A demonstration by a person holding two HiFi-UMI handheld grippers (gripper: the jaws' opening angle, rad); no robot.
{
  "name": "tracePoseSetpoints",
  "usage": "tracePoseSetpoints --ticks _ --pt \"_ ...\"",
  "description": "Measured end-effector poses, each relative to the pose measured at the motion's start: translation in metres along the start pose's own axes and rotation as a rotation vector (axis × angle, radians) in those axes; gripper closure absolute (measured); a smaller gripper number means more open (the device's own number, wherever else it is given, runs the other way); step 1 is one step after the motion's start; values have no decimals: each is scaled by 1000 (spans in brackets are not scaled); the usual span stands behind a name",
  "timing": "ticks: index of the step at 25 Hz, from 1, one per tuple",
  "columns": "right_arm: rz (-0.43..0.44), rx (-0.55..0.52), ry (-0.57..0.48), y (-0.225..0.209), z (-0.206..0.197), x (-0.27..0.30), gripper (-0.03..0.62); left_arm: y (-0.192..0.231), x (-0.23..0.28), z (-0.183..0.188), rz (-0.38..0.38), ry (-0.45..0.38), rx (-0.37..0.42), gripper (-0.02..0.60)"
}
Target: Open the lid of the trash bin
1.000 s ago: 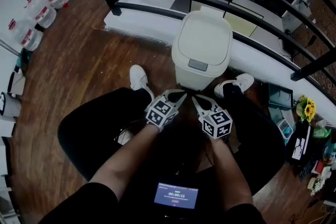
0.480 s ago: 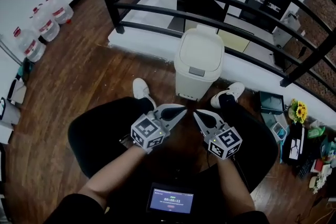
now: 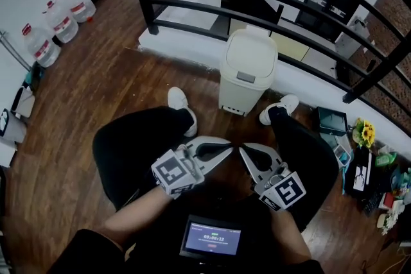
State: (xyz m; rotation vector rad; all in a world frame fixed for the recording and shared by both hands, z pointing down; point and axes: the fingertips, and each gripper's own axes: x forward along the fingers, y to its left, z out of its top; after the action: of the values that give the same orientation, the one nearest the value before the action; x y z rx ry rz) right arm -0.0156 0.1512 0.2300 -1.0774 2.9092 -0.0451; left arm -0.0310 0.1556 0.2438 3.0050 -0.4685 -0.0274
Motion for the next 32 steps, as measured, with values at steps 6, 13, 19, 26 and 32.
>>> tracePoseSetpoints --ticks 6,13,19,26,32 --pt "-9 2 -44 17 6 -5 576 -10 -4 -10 0 -29 -7 543" --pt "-23 16 -63 17 -1 -5 576 -17 -4 -16 1 -33 34 543" --pt "-47 42 -68 2 -7 -3 576 1 -10 -9 58 -78 73 545" --pt "-64 58 -57 -5 -15 -4 576 4 -9 -13 53 -82 63 545" --pt "-70 55 -47 -7 -16 -4 576 7 -10 -11 63 -100 59 545"
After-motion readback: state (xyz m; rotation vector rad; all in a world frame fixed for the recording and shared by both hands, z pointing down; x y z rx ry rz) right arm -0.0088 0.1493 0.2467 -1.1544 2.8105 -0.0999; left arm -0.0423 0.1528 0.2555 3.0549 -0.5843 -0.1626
